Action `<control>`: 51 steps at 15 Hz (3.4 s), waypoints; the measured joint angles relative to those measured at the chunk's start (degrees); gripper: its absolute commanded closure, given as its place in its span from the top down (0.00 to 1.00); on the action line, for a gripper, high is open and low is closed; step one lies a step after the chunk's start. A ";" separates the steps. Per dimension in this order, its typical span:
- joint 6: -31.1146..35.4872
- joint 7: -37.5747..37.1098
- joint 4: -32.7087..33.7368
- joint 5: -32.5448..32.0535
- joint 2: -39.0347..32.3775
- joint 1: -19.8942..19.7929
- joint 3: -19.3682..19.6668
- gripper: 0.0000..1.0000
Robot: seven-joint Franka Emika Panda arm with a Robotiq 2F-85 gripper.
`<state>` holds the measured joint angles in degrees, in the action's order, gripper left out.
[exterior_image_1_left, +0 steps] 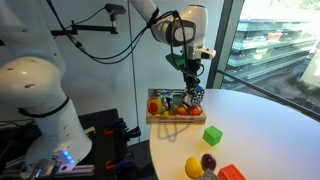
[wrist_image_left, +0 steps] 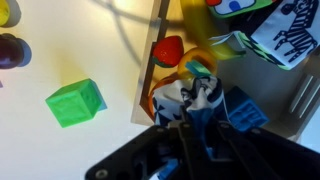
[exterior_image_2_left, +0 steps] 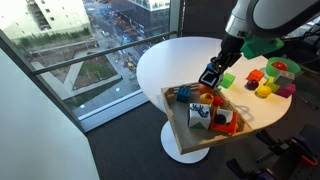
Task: Put the 4 cube on the tray
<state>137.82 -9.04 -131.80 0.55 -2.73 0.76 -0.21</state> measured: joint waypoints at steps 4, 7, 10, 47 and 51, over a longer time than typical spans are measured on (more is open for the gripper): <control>0.24 0.00 -0.02 -0.09 -0.04 0.35 -0.94 0.06; 0.92 -0.04 -0.01 -0.13 -0.04 1.63 -1.83 0.06; 1.79 -0.17 0.02 -0.53 -0.14 2.98 -2.82 0.06; -5.06 5.65 -0.48 4.50 0.22 2.92 -3.52 1.00; -13.32 8.61 -0.51 6.74 3.41 2.10 -2.69 1.00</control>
<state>124.50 -0.44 -132.30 7.29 0.68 2.86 -2.90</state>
